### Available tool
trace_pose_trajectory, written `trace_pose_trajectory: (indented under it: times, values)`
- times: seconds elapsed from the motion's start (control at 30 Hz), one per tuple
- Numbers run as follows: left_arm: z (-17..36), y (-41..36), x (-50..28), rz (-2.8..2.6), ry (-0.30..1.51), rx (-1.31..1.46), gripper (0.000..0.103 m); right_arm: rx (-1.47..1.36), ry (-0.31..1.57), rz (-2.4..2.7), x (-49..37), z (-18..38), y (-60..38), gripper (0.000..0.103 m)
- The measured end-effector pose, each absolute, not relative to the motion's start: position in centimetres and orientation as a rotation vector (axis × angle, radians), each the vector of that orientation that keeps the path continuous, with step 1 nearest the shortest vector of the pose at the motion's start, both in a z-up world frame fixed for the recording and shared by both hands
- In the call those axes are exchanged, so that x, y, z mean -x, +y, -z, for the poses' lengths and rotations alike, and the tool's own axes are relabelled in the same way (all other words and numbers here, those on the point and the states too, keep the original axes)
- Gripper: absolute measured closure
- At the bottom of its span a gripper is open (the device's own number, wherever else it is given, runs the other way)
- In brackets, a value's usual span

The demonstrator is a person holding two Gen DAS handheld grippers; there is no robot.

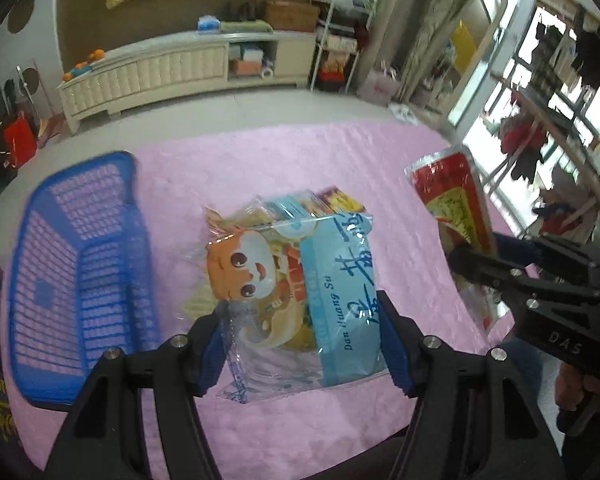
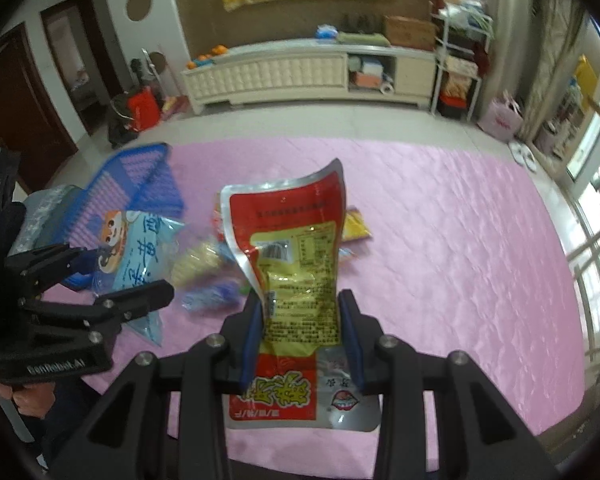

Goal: Organize snacks
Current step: 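Carry both bags over the blue basket and release them inside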

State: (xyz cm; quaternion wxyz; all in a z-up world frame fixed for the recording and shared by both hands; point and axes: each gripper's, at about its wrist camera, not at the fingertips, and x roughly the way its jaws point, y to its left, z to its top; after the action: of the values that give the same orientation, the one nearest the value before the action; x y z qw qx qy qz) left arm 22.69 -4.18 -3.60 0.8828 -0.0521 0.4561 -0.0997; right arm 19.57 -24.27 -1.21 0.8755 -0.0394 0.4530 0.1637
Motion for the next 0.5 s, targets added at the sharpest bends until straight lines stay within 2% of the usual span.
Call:
trace_pose_trajectory:
  times: [0.5]
  values:
    - [1.9,12.1,-20.1,0.004,0.913,0.15,0.04,0.183,0.919,-0.545,-21.9,-0.9,-8.6,0.061]
